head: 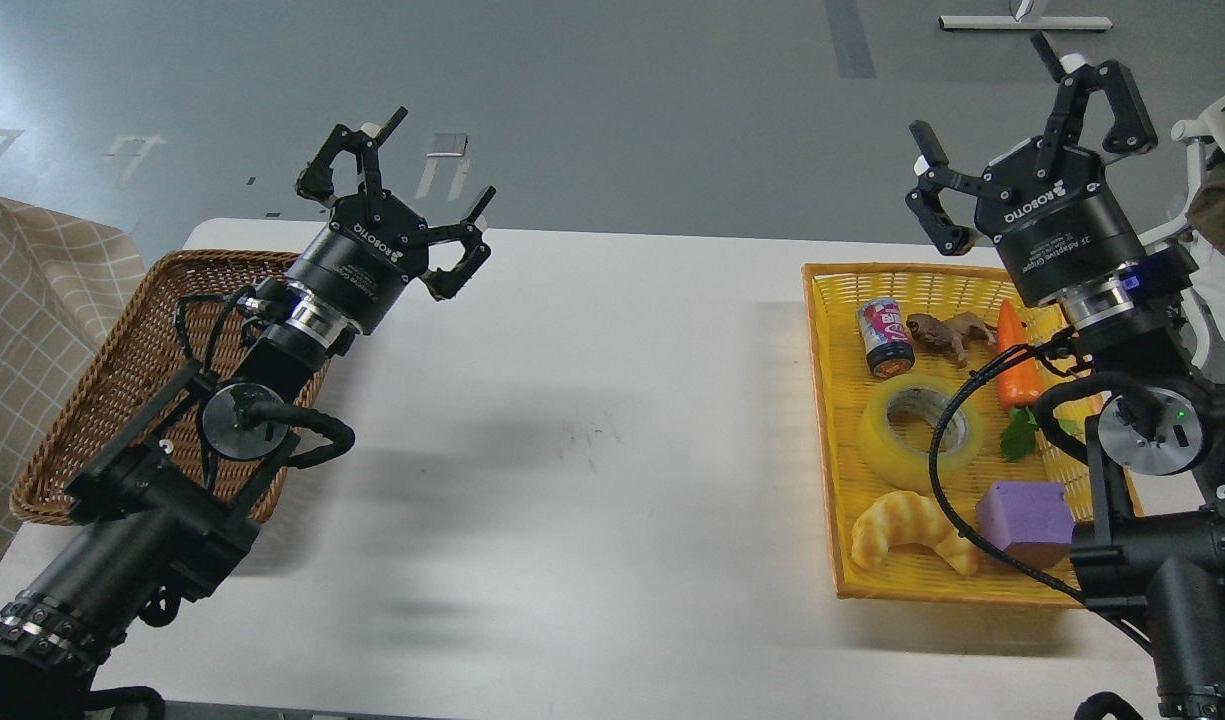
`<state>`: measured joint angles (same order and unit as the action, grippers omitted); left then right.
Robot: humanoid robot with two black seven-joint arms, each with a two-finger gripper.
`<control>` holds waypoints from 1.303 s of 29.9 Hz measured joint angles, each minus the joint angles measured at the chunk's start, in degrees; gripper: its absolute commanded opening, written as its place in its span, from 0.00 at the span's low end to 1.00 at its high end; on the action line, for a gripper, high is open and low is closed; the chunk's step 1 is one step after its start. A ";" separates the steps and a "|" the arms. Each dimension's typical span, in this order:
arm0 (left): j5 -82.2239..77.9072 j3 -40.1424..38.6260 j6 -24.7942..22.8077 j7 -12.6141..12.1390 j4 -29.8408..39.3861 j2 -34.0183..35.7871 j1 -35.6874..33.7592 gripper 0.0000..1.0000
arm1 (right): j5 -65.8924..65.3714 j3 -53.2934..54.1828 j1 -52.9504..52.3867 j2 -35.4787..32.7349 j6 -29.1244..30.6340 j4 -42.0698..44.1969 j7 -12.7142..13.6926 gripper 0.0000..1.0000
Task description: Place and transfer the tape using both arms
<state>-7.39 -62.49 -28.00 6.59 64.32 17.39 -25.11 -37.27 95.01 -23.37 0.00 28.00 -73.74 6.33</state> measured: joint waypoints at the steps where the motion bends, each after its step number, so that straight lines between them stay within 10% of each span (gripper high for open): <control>1: 0.00 0.00 0.00 0.00 0.00 0.01 0.00 0.98 | 0.00 0.00 0.00 0.00 0.00 0.00 0.00 1.00; 39: -0.18 0.05 0.00 0.43 -1.58 0.41 -1.64 0.98 | 0.00 -0.25 -0.27 0.00 0.00 0.33 0.05 1.00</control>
<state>-7.56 -62.44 -28.00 7.02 62.74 17.79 -26.74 -37.27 94.76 -23.65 0.00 28.00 -73.41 6.38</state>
